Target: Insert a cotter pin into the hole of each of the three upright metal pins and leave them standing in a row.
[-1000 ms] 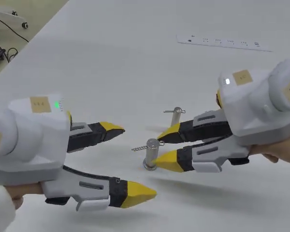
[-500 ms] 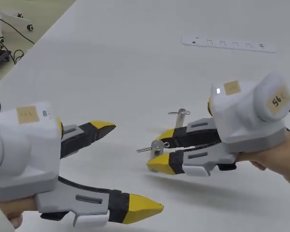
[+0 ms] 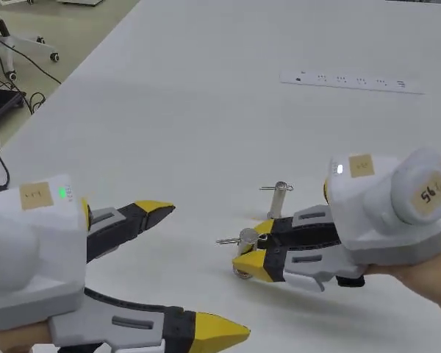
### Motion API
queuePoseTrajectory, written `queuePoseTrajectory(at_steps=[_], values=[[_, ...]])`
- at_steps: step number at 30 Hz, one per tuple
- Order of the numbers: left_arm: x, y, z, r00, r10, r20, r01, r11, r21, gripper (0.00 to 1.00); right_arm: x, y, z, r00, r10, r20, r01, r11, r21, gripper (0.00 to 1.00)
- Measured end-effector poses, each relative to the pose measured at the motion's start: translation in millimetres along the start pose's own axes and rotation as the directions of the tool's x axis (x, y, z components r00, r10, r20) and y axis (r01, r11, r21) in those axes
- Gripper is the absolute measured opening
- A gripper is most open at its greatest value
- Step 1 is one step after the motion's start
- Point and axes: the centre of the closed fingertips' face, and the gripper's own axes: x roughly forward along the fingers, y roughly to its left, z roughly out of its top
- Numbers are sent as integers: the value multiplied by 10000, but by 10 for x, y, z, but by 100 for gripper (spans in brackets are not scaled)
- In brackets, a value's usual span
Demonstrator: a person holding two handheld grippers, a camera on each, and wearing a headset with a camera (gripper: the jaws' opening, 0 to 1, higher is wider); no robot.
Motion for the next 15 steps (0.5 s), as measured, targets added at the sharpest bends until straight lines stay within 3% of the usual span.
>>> queuePoseTrajectory(at_steps=[7,9,15], values=[[33,-30,6,9999,-62,-101,63,10000,56,99,-313,-98,-48,9987,-500,61,500,9987,118,13],[57,-27,-42,9994,0,-339,6,9998,190,99,-420,-137,-84,9977,-681,-24,681,9976,121,13],[104,-60,-70,9992,-117,-387,115,9999,-61,99,-804,-324,-264,9881,-1523,-215,1531,9871,462,13]])
